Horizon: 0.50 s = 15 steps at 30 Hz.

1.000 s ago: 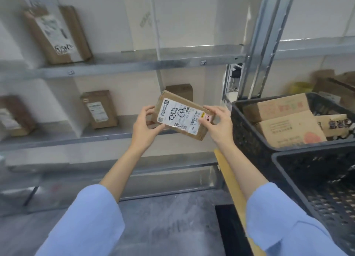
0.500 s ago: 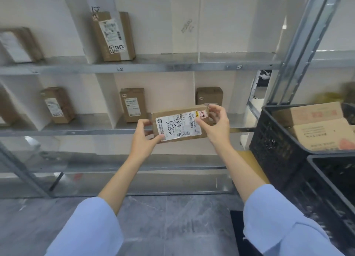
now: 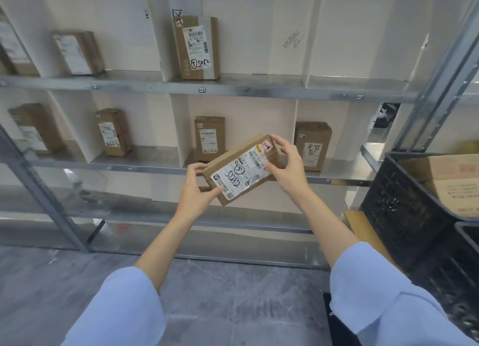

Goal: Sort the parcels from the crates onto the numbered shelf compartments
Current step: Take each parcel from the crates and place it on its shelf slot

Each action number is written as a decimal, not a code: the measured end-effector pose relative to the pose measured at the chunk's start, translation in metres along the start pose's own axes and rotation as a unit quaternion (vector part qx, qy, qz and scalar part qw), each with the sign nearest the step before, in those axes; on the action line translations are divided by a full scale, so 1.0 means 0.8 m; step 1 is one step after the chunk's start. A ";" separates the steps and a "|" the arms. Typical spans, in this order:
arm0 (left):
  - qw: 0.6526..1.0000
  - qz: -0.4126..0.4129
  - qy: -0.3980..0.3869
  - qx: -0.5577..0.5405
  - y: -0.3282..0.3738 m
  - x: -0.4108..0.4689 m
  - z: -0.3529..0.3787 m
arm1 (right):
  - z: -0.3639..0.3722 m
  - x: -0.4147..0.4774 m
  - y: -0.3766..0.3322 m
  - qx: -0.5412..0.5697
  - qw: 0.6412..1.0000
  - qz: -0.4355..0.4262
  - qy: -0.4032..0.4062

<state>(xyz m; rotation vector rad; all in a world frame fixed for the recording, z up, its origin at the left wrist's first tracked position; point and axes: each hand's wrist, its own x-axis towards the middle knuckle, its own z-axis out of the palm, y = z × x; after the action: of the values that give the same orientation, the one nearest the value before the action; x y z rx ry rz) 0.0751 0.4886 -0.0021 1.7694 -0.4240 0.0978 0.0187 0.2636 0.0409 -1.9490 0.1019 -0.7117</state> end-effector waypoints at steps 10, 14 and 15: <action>0.999 0.008 0.005 0.034 -0.018 0.005 -0.041 | 0.055 0.026 -0.028 -0.006 1.000 -0.015 -0.020; 0.999 0.014 0.021 0.038 -0.018 0.017 -0.049 | 0.067 0.041 -0.037 0.022 0.999 -0.024 0.011; 0.999 0.015 0.027 0.036 -0.018 0.021 -0.049 | 0.068 0.045 -0.039 0.034 0.999 -0.022 0.019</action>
<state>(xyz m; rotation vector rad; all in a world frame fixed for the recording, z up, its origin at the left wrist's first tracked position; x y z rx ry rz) 0.1019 0.5246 -0.0007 1.8282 -0.4114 0.1838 0.0695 0.3087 0.0656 -1.8792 0.0578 -0.7707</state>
